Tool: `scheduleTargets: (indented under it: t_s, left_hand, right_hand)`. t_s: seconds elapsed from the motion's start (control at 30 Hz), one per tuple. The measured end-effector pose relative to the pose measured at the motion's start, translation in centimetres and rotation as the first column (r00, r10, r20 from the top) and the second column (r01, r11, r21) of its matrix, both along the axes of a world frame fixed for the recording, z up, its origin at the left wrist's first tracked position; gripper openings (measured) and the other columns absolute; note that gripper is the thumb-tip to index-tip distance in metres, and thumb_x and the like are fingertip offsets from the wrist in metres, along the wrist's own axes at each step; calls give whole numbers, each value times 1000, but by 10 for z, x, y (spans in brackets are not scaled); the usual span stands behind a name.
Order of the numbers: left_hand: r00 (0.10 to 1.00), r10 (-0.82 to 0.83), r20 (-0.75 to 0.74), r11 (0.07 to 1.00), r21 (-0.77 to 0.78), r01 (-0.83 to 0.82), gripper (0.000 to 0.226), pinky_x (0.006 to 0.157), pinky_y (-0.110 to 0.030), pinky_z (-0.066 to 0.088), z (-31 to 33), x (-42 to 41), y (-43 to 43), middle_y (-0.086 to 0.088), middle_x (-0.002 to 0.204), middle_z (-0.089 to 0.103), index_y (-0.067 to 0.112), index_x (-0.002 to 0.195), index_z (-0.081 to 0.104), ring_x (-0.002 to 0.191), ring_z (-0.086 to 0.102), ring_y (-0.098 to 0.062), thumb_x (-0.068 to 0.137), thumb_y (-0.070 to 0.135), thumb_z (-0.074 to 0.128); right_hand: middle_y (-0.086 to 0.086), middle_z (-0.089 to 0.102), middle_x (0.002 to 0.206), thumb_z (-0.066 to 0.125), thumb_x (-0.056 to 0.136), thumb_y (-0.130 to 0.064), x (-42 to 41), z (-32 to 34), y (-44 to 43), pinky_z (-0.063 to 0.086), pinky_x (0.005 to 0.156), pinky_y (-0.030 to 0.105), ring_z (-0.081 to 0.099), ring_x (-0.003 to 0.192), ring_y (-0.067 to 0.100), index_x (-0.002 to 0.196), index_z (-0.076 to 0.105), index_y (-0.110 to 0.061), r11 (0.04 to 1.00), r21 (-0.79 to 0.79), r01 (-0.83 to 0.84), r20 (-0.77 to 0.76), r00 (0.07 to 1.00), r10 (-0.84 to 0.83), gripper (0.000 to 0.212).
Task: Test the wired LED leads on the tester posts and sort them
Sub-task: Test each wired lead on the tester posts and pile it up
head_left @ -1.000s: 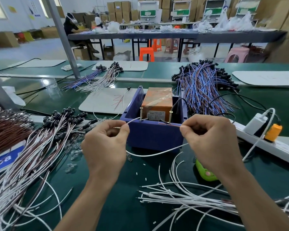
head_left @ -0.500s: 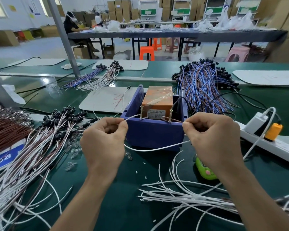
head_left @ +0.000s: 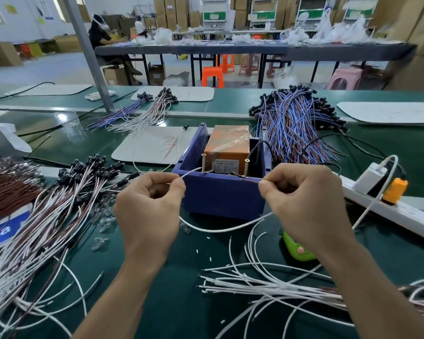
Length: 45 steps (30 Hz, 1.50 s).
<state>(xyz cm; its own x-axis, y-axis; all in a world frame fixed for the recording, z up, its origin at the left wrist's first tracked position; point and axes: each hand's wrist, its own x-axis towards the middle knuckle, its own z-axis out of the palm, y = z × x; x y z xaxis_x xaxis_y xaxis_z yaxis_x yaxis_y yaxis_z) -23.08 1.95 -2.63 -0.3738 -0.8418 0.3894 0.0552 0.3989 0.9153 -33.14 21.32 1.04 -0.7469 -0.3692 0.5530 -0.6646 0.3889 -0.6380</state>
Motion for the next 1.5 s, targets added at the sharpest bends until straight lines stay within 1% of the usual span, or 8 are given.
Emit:
scheduleTargets:
  t_s: [0.27,0.5,0.73,0.93,1.07,1.17,1.3,1.5]
  left_hand:
    - [980,-196,22,941,-278,194,30,57,-13,43,-1,14,32,7,57,60,45,115,63,45,49,-11,89,30,62]
    - [936,-251,246,739,-576,350,15,64,-1,35,-19,19,64,16,56,55,28,81,73,64,54,-2,83,23,59]
    - [793,-152,589,625,-565,539,30,52,-25,44,-38,17,74,11,49,55,25,63,66,48,53,-14,83,45,57]
    - [875,-198,441,472,-740,480,26,66,-25,47,-36,18,86,13,68,69,29,97,80,64,62,-10,81,47,74]
    - [645,-391,657,294,-575,764,62,108,-24,37,-41,17,122,15,132,67,29,133,66,120,56,-7,78,58,68]
    - [566,-397,723,233,-517,824,52,107,-23,35,-46,13,130,14,129,69,26,128,70,119,60,-9,81,46,74]
    - [567,-506,650,364,-435,823,23,88,-21,48,-47,12,120,20,102,75,28,108,81,96,64,-3,86,24,83]
    - [584,-541,605,561,-258,787,16,85,-8,42,-51,12,112,29,87,68,39,100,80,95,60,8,85,32,82]
  right_hand:
    - [-11,62,61,60,92,-32,16,23,49,44,59,29,56,67,7,69,65,-30,796,605,13,93,992,-87,23]
    - [-8,50,53,63,94,-20,31,-13,126,29,60,27,45,62,16,70,58,-30,864,486,133,54,982,-181,27]
    - [-15,54,65,78,89,-19,41,-60,143,28,79,31,37,75,9,83,72,-27,898,370,238,-113,971,-211,12]
    - [-10,67,91,49,98,-35,47,-89,126,32,82,37,55,88,20,101,74,-29,855,485,183,-48,982,-183,26]
    - [-7,65,99,47,100,-37,54,-88,121,34,83,34,53,94,19,115,71,-26,881,454,137,-23,990,-142,30]
    - [-13,64,102,52,96,-39,63,-84,123,35,87,28,52,96,12,118,67,-27,906,409,108,-42,994,-99,29]
    - [-13,67,96,67,81,-26,64,-77,134,38,89,30,55,90,12,104,71,-24,900,422,110,-97,992,-76,24]
    - [-11,69,75,69,75,-4,54,-74,152,25,82,30,51,73,21,76,76,-21,827,377,417,-408,877,-256,19]
